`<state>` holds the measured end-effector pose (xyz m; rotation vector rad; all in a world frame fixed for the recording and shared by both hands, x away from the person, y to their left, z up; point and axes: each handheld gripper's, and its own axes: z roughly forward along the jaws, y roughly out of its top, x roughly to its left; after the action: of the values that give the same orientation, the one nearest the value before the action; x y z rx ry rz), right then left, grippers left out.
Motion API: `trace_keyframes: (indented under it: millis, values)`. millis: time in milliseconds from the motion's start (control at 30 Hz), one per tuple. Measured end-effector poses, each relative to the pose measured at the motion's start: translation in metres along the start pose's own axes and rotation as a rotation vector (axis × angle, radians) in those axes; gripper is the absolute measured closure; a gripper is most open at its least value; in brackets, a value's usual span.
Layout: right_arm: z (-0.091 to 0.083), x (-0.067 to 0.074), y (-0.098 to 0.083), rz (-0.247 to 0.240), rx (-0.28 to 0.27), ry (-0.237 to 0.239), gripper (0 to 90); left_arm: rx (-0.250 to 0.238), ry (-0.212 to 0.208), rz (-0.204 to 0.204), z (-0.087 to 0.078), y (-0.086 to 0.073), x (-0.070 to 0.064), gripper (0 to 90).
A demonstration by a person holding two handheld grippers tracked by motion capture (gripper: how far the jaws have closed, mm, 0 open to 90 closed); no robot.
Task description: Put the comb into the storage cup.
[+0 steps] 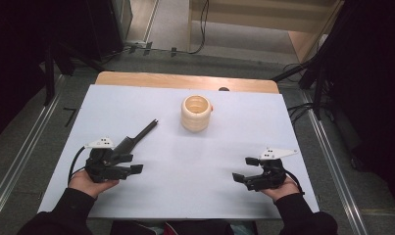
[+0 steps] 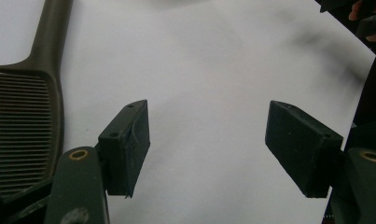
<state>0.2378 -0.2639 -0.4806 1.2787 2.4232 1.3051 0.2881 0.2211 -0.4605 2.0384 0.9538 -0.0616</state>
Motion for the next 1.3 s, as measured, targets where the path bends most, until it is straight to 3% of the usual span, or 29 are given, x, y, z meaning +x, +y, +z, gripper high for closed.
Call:
trace_keyframes:
  millis: [567,1300]
  values:
    - [0.0020,-0.0019,0.0003,0.004,0.017,0.020,12.4,0.014,-0.013,-0.050,0.0019,0.0025,0.0023,31.2]
    - [0.0032,-0.0028,0.0004,0.004,0.019,0.018,12.4,0.015,-0.003,-0.051,0.0020,0.0026,0.0040,31.1]
